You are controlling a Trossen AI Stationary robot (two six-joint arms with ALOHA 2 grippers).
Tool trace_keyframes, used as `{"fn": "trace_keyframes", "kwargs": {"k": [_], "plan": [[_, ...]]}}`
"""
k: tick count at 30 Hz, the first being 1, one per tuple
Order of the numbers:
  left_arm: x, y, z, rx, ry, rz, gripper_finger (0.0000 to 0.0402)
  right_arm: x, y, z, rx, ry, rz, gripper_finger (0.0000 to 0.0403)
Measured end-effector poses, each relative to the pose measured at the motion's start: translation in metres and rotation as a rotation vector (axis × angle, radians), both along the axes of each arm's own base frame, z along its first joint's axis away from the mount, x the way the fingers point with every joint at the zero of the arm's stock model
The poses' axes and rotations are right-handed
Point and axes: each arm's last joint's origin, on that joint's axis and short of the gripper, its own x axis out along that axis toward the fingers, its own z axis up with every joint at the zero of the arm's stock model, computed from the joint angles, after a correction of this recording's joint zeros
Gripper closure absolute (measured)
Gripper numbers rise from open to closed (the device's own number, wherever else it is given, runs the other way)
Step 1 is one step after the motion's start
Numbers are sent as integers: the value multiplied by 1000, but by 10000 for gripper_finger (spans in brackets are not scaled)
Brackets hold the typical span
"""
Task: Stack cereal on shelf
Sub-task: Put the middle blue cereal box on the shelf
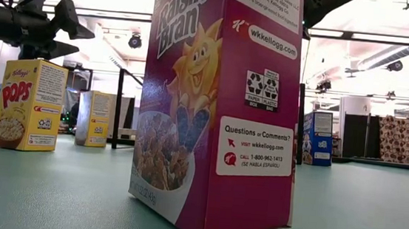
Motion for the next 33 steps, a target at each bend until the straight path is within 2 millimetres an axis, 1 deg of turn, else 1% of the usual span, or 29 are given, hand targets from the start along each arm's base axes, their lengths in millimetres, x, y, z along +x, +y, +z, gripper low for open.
{"fn": "trace_keyframes", "kwargs": {"k": [8,26,33], "plan": [[0,0,0,0,0,0,102,-1,0,0,-23,21,18,202],[0,0,0,0,0,0,102,-1,0,0,-17,25,38,202],[0,0,0,0,0,0,102,-2,-1,0,-16,26,35,227]]}}
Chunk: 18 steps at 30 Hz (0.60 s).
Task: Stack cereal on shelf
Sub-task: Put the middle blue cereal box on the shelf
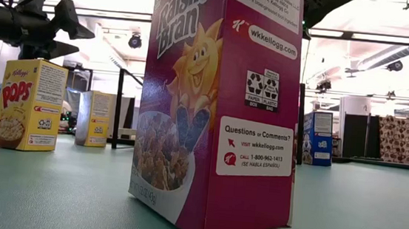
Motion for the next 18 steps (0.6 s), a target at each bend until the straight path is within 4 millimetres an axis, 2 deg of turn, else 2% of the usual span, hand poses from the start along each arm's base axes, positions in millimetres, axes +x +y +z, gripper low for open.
{"fn": "trace_keyframes", "kwargs": {"k": [8,18], "plan": [[0,0,0,0,0,0,102,1,2,0,50,-41,40,251],[0,0,0,0,0,0,102,1,1,0,60,-49,17,243]]}}
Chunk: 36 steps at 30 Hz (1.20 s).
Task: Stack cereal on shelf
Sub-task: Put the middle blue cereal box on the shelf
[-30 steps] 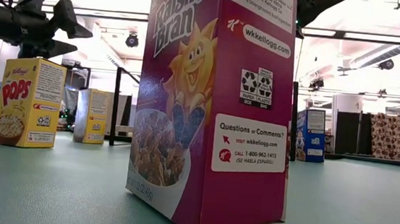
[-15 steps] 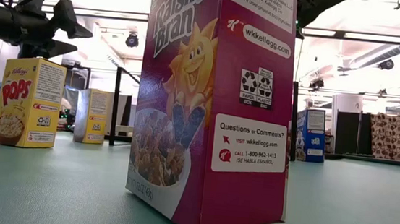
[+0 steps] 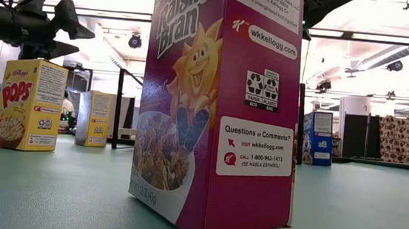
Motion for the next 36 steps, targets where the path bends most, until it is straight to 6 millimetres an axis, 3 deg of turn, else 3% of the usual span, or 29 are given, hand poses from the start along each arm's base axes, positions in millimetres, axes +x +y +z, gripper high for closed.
{"fn": "trace_keyframes", "kwargs": {"k": [13,24,36], "plan": [[0,0,0,0,0,0,102,-1,0,1,-26,19,2,205],[0,0,0,0,0,0,102,-2,-1,23,-67,7,-17,204],[0,0,0,0,0,0,102,2,-1,15,9,-8,-27,204]]}}
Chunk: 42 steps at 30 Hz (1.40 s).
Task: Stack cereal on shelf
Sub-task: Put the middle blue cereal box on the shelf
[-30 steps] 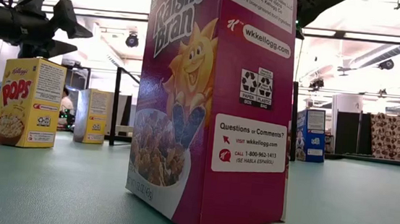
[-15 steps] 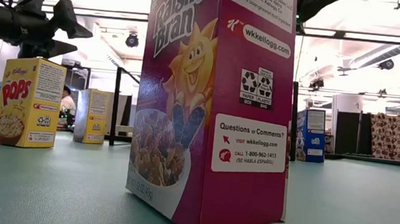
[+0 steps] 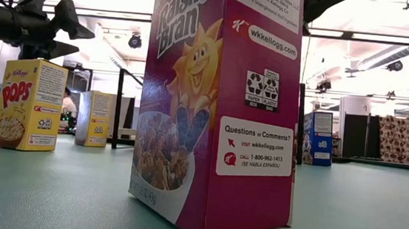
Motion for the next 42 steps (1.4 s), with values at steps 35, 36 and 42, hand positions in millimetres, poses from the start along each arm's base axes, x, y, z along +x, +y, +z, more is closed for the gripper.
{"fn": "trace_keyframes", "kwargs": {"k": [35,36,42], "plan": [[0,0,0,0,0,0,102,-3,2,1,14,51,-9,204],[0,0,0,0,0,0,102,-3,2,1,15,51,-8,204],[0,0,0,0,0,0,102,-6,-2,1,6,57,-2,204]]}}
